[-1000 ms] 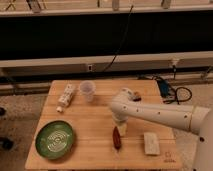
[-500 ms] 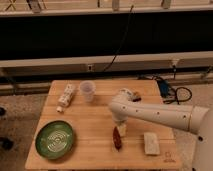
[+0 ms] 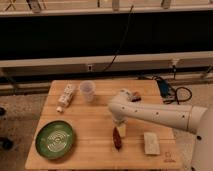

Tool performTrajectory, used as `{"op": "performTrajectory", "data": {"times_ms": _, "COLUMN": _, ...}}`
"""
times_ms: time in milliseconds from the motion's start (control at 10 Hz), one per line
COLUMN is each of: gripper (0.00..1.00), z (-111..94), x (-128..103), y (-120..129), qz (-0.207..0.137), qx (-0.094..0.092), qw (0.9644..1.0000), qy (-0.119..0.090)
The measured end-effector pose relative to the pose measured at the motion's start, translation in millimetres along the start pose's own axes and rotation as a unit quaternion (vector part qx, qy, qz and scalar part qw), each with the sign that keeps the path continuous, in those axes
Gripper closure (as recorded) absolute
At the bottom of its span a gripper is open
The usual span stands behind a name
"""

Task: Drag the pepper across the table

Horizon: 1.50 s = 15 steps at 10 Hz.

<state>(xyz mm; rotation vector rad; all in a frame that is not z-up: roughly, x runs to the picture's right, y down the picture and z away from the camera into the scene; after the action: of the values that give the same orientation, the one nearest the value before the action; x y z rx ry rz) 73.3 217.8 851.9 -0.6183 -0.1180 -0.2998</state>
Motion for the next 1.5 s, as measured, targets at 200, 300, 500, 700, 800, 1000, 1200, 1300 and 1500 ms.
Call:
{"op": "performTrajectory", "data": {"times_ms": 200, "gripper": 0.20, "z": 0, "x": 0, "y": 0, "qz": -0.002, "qx": -0.001, "qw": 1.0000, "qy": -0.001}}
{"op": "performTrajectory", "data": {"times_ms": 300, "gripper": 0.20, "z": -4, "x": -2, "y": 0, "qz": -0.019, "qx": -0.006, "qw": 0.9998, "qy": -0.003}}
{"op": "performTrajectory", "data": {"times_ms": 500, "gripper": 0.20, "z": -20, "x": -9, "y": -2, "qz": -0.057, "qx": -0.010, "qw": 0.9982, "qy": -0.010}}
{"op": "performTrajectory", "data": {"times_ms": 700, "gripper": 0.20, "z": -24, "x": -13, "y": 2, "qz": -0.088, "qx": -0.017, "qw": 0.9959, "qy": -0.013}}
{"op": "performTrajectory", "data": {"times_ms": 800, "gripper": 0.20, "z": -23, "x": -18, "y": 6, "qz": -0.112, "qx": -0.022, "qw": 0.9933, "qy": -0.014}}
{"op": "performTrajectory", "data": {"times_ms": 1000, "gripper": 0.20, "z": -20, "x": -20, "y": 18, "qz": -0.155, "qx": -0.029, "qw": 0.9873, "qy": -0.019}}
{"op": "performTrajectory", "data": {"times_ms": 1200, "gripper": 0.20, "z": -18, "x": -26, "y": 31, "qz": -0.209, "qx": -0.027, "qw": 0.9769, "qy": -0.033}}
{"op": "performTrajectory", "data": {"times_ms": 1300, "gripper": 0.20, "z": -19, "x": -29, "y": 35, "qz": -0.236, "qx": -0.022, "qw": 0.9707, "qy": -0.041}}
{"op": "performTrajectory", "data": {"times_ms": 1500, "gripper": 0.20, "z": -20, "x": -35, "y": 44, "qz": -0.282, "qx": -0.014, "qw": 0.9578, "qy": -0.054}}
